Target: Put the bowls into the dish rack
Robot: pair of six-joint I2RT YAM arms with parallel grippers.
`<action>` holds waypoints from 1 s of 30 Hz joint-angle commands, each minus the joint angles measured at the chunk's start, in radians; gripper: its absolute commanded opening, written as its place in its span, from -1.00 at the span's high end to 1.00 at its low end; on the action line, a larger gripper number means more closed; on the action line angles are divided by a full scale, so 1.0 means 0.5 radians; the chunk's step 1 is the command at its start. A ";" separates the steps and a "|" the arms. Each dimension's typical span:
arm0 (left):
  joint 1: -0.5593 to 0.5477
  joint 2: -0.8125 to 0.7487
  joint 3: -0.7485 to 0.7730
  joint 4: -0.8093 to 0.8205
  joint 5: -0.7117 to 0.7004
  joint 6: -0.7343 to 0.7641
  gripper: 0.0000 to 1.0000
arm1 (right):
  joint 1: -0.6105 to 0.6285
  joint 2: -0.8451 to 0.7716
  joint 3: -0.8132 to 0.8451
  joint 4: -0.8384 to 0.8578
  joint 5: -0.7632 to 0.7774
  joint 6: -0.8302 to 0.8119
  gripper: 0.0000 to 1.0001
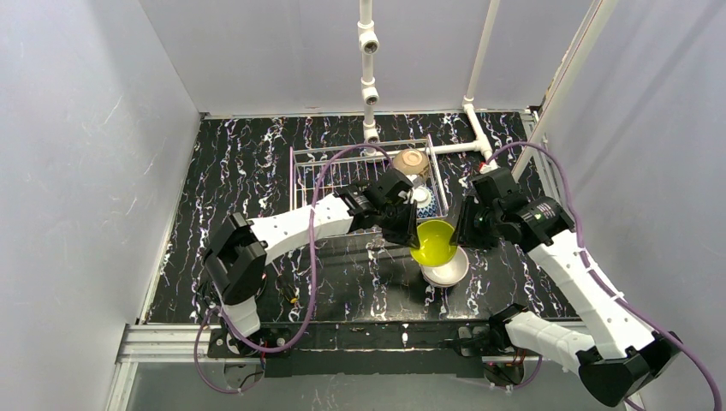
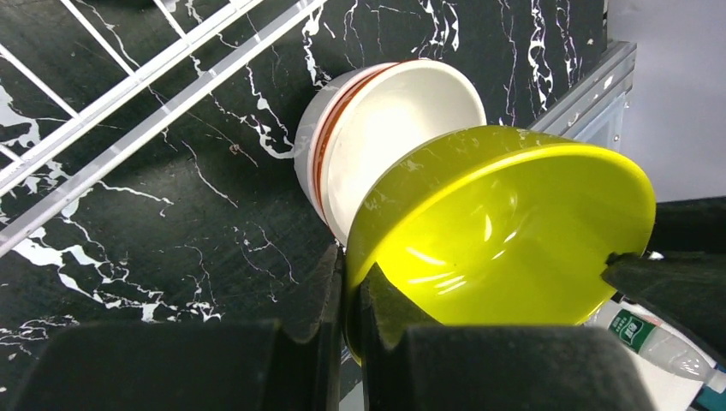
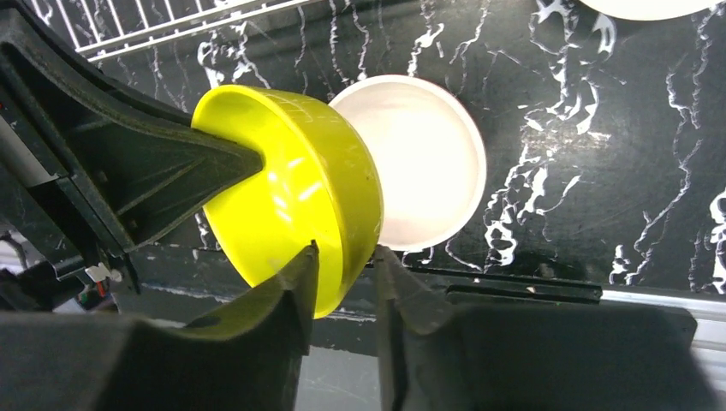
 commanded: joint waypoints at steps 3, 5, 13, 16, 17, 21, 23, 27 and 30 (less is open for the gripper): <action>0.085 -0.333 -0.001 -0.043 0.078 0.094 1.00 | 0.000 0.010 0.011 0.184 -0.266 0.024 -0.15; 0.123 -0.403 -0.013 -0.077 0.059 0.108 1.00 | -0.001 0.056 0.007 0.217 -0.332 0.056 0.06; 0.197 -0.622 -0.052 -0.312 -0.319 0.136 1.00 | 0.001 0.199 0.036 0.320 -0.331 0.185 0.70; 0.217 -0.664 -0.075 -0.374 -0.445 0.146 1.00 | 0.005 0.262 0.067 0.411 -0.340 0.220 0.97; 0.226 -0.681 -0.080 -0.385 -0.467 0.149 1.00 | 0.015 0.286 0.079 0.459 -0.339 0.237 0.97; 0.266 -0.752 -0.073 -0.468 -0.631 0.184 0.60 | 0.197 0.464 0.199 0.637 -0.182 0.303 0.97; 0.296 -0.815 -0.089 -0.487 -0.701 0.205 0.40 | 0.312 0.599 0.310 0.695 -0.003 0.319 0.97; 0.363 -0.948 -0.148 -0.549 -0.889 0.256 0.18 | 0.493 0.893 0.564 0.736 0.296 0.302 0.97; 0.423 -1.046 -0.203 -0.598 -1.045 0.279 -0.05 | 0.571 1.115 0.726 0.769 0.436 0.276 0.97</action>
